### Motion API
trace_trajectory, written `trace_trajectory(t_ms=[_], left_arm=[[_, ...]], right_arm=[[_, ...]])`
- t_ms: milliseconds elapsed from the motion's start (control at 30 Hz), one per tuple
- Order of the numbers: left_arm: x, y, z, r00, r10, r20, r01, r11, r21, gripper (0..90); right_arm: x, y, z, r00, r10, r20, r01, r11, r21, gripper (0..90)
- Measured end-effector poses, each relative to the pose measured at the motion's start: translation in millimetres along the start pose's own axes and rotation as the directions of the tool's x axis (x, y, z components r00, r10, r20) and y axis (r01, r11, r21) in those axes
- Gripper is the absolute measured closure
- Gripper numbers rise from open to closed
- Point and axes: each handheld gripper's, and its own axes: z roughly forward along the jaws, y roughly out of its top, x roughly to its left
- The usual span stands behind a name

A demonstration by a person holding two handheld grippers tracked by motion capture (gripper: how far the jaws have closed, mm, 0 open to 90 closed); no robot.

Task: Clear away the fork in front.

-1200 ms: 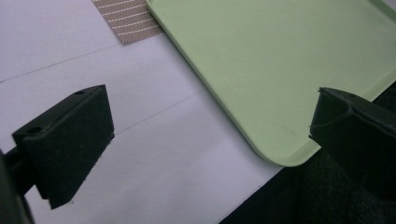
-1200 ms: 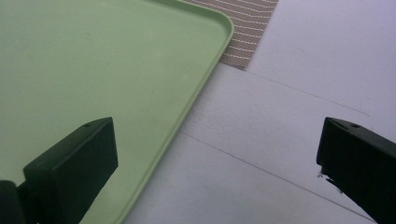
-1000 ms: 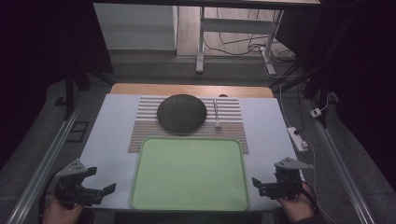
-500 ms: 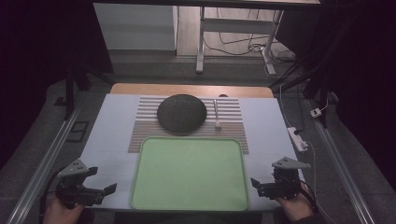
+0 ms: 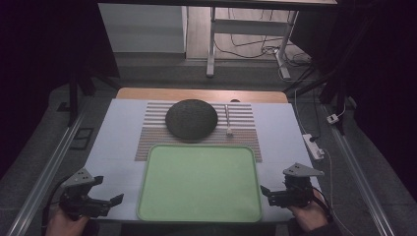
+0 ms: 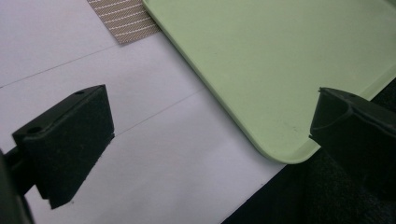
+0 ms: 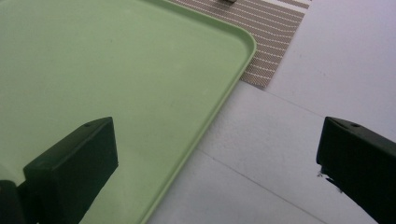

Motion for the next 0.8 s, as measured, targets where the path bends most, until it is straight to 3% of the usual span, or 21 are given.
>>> trace_trajectory(t_ms=[200,233,400,567,700,800], left_arm=[[0.1,0.0,-0.1,1.0,-0.003,-0.004,0.003,1.0,0.001,0.0],[-0.7,0.0,0.2,1.0,0.0,-0.008,0.0,1.0,0.0,0.0],[-4.2,0.7,1.2,0.9993,0.028,-0.024,-0.028,0.9995,0.011,0.0],[-2.5,0.2,0.5,0.9998,0.016,-0.014,-0.016,0.9999,0.004,0.0],[-1.8,0.4,0.9,0.9999,0.013,-0.009,-0.013,0.9999,0.005,0.0],[-1.8,0.6,1.2,0.9999,0.015,-0.005,-0.015,0.9998,0.009,0.0]], right_arm=[[-1.2,2.5,5.3,0.9998,-0.012,-0.016,0.012,1.0,0.012,0.0],[-1.4,4.1,7.7,0.9986,-0.02,-0.05,0.02,1.0,0.004,0.0],[0.2,9.0,15.1,0.9966,-0.03,-0.076,0.031,0.999,0.018,0.0],[-0.9,12.7,21.3,0.9945,-0.021,-0.103,0.022,1.0,0.005,0.0],[0.5,17.6,28.0,0.9924,-0.05,-0.113,0.052,0.999,0.015,0.0],[2.6,22.3,34.3,0.9904,-0.02,-0.137,0.021,1.0,0.004,0.0]])
